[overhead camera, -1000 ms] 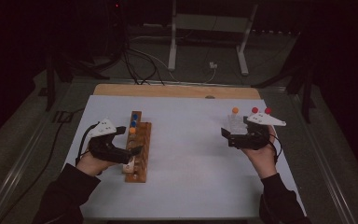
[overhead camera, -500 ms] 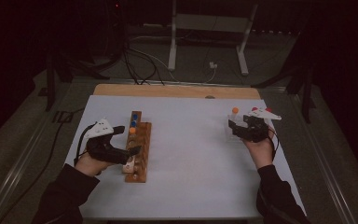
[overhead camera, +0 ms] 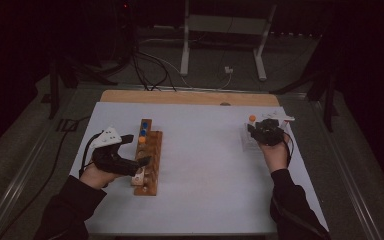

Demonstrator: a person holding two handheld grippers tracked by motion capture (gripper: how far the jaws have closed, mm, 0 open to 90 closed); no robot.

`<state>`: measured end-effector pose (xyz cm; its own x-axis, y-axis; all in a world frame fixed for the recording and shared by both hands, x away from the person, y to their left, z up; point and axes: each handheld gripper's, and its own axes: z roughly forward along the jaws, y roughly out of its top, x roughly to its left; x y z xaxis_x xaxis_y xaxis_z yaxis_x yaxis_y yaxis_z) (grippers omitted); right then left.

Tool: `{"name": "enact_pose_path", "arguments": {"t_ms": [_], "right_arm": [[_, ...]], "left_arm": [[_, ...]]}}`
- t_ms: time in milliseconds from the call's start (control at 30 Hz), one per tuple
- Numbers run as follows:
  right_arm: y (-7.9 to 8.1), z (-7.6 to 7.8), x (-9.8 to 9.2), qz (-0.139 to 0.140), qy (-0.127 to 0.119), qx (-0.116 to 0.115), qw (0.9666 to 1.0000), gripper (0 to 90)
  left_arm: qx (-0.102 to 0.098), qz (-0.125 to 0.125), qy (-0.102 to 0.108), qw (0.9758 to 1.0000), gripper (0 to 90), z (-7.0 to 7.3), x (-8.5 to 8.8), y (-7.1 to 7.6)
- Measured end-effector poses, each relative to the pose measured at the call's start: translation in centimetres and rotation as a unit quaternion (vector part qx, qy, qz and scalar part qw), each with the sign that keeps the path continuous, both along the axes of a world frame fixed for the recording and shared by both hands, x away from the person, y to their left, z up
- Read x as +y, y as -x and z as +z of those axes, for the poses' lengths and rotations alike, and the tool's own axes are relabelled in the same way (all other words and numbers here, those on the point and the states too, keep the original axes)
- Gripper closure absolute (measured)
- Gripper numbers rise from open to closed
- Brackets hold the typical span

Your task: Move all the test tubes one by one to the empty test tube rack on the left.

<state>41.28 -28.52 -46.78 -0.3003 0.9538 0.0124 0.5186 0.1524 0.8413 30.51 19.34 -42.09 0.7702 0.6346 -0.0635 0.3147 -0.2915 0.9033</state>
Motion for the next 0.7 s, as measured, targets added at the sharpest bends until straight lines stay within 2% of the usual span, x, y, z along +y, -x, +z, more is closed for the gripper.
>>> {"name": "enact_pose_path", "arguments": {"t_ms": [400, 533, 700], "right_arm": [[-1.2, -0.3, 0.4, -0.013, 0.003, 0.014, 0.9998, 72.7], [-1.3, -0.2, 0.6, -0.013, 0.01, 0.014, 0.9998, 73.9], [-0.9, 0.5, 0.8, -0.013, 0.026, -0.001, 0.9996, 74.2]], "left_arm": [[0.0, 0.0, 0.0, 1.0, 2.0, 0.0, 0.0, 0.0], [0.0, 0.002, -0.001, 1.0, 2.0, 0.0, 0.0, 0.0], [0.002, 0.001, 0.003, 1.0, 2.0, 0.0, 0.1, -0.1]]}}
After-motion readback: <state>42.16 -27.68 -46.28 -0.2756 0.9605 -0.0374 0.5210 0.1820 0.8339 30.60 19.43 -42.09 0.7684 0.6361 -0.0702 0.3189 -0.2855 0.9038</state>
